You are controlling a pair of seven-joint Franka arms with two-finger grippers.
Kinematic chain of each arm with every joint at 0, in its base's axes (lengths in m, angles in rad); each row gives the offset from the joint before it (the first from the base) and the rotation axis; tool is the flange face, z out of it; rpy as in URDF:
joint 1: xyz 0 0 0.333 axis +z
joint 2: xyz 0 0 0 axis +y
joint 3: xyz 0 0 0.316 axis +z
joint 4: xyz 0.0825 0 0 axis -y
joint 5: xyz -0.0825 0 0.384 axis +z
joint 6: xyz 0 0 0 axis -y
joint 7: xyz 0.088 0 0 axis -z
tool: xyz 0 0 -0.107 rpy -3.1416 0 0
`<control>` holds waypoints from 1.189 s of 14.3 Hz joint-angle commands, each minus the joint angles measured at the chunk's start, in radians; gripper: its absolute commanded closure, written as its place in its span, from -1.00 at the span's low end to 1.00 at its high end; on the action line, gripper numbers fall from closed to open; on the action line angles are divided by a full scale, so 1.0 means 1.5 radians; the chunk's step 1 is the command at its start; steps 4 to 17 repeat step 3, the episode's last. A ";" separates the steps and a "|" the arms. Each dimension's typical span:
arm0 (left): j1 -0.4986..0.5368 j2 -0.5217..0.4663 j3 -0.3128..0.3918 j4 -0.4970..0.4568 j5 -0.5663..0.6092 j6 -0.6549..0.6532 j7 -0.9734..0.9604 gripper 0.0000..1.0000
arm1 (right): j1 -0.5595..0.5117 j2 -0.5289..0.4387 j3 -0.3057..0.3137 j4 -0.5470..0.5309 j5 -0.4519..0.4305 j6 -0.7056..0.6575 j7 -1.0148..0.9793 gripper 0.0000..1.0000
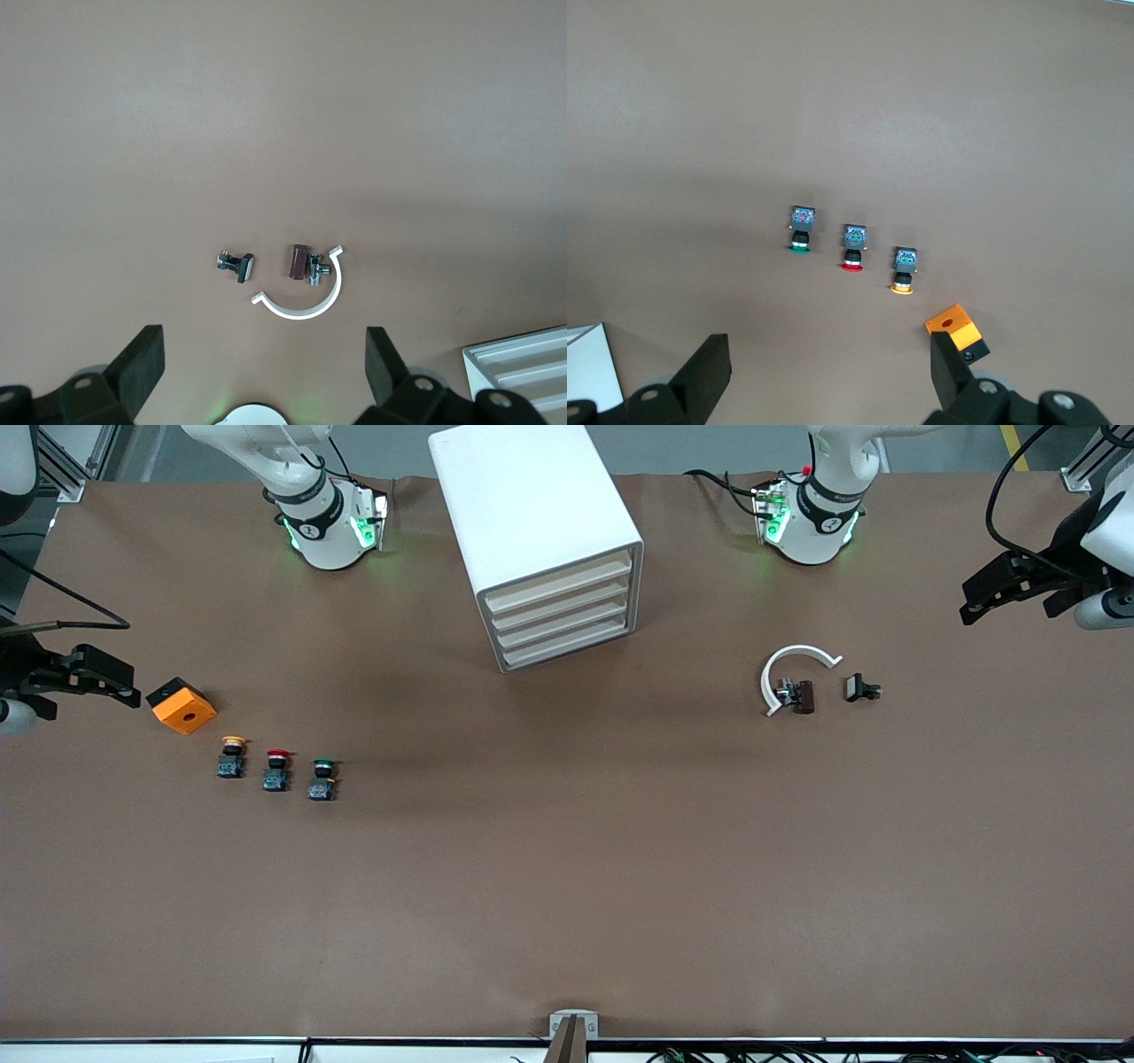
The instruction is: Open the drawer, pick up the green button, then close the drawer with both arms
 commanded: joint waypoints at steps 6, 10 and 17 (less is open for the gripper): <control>-0.007 0.007 0.002 0.012 0.013 -0.002 0.025 -1.00 | -0.005 -0.002 0.003 0.008 -0.004 -0.010 -0.007 -1.00; -0.007 0.007 0.002 0.012 0.013 -0.002 0.025 -1.00 | -0.005 -0.002 0.003 0.008 -0.004 -0.010 -0.007 -1.00; -0.007 0.007 0.002 0.012 0.013 -0.002 0.025 -1.00 | -0.005 -0.002 0.003 0.008 -0.004 -0.010 -0.007 -1.00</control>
